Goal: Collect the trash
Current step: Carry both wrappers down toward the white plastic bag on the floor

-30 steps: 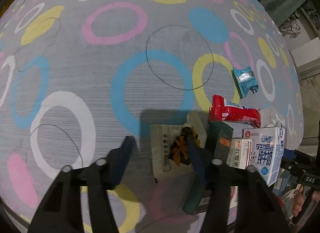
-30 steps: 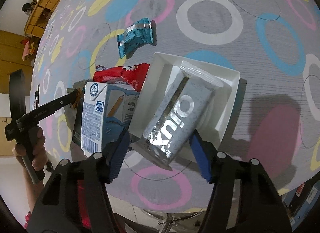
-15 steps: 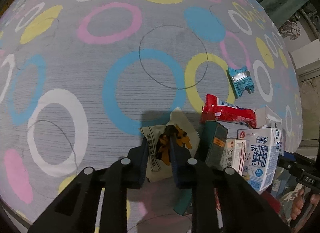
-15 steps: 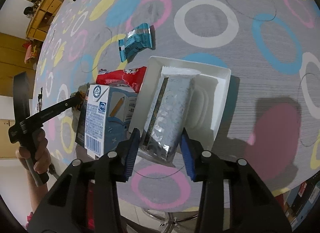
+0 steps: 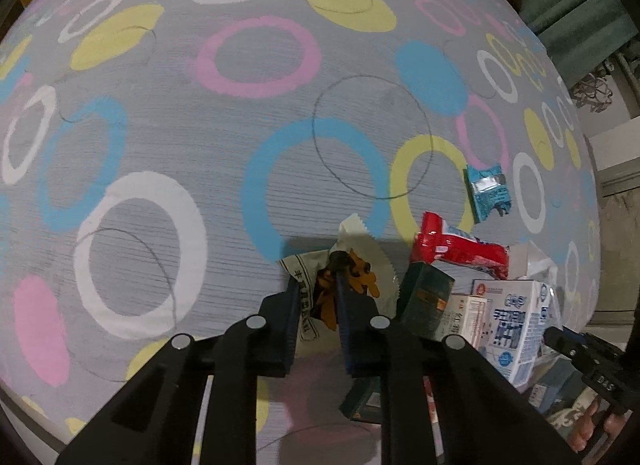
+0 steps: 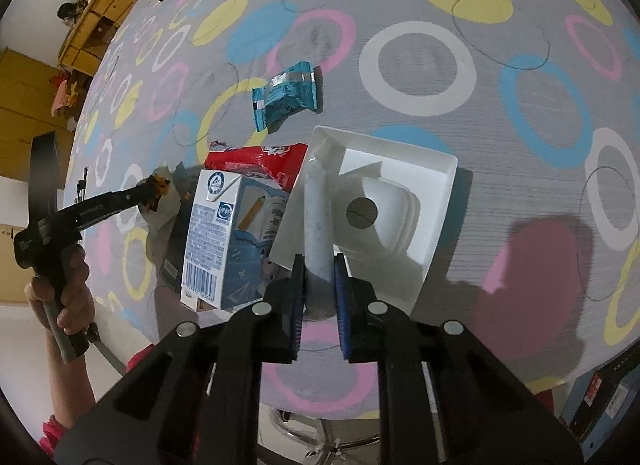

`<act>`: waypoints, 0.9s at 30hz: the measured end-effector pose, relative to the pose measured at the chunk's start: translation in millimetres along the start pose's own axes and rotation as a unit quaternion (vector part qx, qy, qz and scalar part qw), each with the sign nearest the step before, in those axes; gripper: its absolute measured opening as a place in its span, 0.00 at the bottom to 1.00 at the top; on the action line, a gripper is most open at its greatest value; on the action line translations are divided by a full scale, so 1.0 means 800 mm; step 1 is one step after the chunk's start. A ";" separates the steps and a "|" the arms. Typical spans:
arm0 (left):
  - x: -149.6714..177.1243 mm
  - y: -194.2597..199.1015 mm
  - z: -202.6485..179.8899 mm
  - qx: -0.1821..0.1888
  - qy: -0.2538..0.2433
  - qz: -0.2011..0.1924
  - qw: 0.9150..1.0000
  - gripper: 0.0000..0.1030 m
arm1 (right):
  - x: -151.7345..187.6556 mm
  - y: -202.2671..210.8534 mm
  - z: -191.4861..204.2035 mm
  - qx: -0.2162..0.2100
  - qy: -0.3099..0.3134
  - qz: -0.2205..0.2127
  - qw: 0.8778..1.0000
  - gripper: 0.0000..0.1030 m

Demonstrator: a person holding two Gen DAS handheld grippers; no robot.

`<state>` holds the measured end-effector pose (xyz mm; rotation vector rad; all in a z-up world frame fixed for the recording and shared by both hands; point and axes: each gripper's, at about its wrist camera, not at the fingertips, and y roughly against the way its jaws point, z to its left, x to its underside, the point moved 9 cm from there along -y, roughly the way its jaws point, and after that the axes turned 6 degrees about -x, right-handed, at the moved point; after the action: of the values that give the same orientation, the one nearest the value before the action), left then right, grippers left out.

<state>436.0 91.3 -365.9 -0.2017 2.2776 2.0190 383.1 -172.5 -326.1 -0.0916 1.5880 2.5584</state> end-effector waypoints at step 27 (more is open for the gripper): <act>0.086 0.195 -0.040 -0.041 -0.057 -0.107 0.992 0.16 | 0.043 0.173 0.084 0.070 0.121 -0.155 0.978 0.14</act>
<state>344.2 74.9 -219.3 -0.3118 2.0130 1.9624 330.7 -170.1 -177.0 -0.6059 1.6743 2.2575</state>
